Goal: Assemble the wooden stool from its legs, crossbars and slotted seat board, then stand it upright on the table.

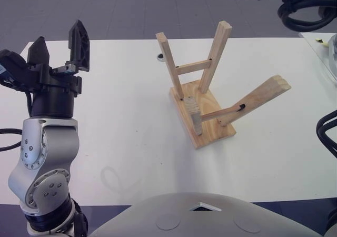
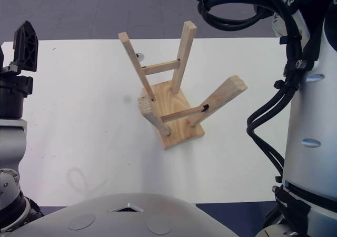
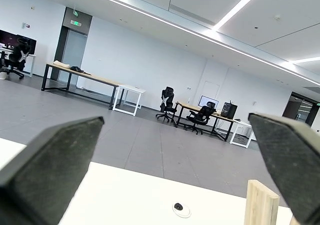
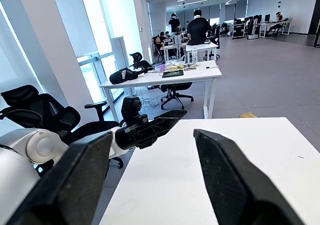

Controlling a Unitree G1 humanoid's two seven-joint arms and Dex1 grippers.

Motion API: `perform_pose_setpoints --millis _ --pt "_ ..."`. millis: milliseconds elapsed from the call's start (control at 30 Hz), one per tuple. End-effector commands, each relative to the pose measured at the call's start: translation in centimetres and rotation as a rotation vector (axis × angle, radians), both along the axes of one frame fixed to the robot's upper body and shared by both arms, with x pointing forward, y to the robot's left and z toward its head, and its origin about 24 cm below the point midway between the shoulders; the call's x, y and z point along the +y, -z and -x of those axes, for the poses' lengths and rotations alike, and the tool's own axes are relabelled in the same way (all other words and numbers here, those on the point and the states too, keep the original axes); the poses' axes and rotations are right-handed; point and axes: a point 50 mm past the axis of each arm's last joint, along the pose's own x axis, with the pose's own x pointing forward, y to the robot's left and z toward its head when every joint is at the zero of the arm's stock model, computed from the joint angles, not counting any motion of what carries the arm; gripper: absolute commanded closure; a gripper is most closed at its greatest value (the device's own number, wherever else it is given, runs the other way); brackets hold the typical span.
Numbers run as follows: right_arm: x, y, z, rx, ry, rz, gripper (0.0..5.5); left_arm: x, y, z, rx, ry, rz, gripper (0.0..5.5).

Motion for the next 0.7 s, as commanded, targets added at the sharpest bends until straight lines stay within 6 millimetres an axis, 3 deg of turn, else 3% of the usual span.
perform_pose_setpoints --millis 33,133,233,300,433,533,700 --pt "-0.1 0.0 0.2 0.034 -0.013 -0.038 2.45 -1.0 -1.3 -0.4 -0.051 0.06 -0.029 0.17" --pt "-1.3 0.7 -0.3 0.035 0.029 -0.081 2.45 -2.9 -4.0 -1.4 -0.153 0.191 -0.021 0.17" --pt "-2.7 2.2 -0.9 0.059 0.08 -0.133 2.45 -6.9 -8.0 -2.6 -0.25 0.528 0.08 0.17" --pt "-4.0 3.2 -1.4 0.073 0.165 -0.157 2.45 -9.4 -8.5 -3.0 -0.211 0.762 0.165 0.17" --pt "-8.6 9.4 -1.9 0.038 0.325 0.074 2.45 -13.0 -6.5 -4.0 -0.029 1.104 0.213 0.17" --pt "-11.4 9.2 -1.3 0.098 0.385 0.027 2.45 -14.9 -4.9 -4.2 0.088 1.257 0.147 0.17" --pt "-11.1 10.2 -1.0 0.291 0.349 -0.023 2.45 -16.6 -3.3 -4.3 0.213 1.259 -0.004 0.17"
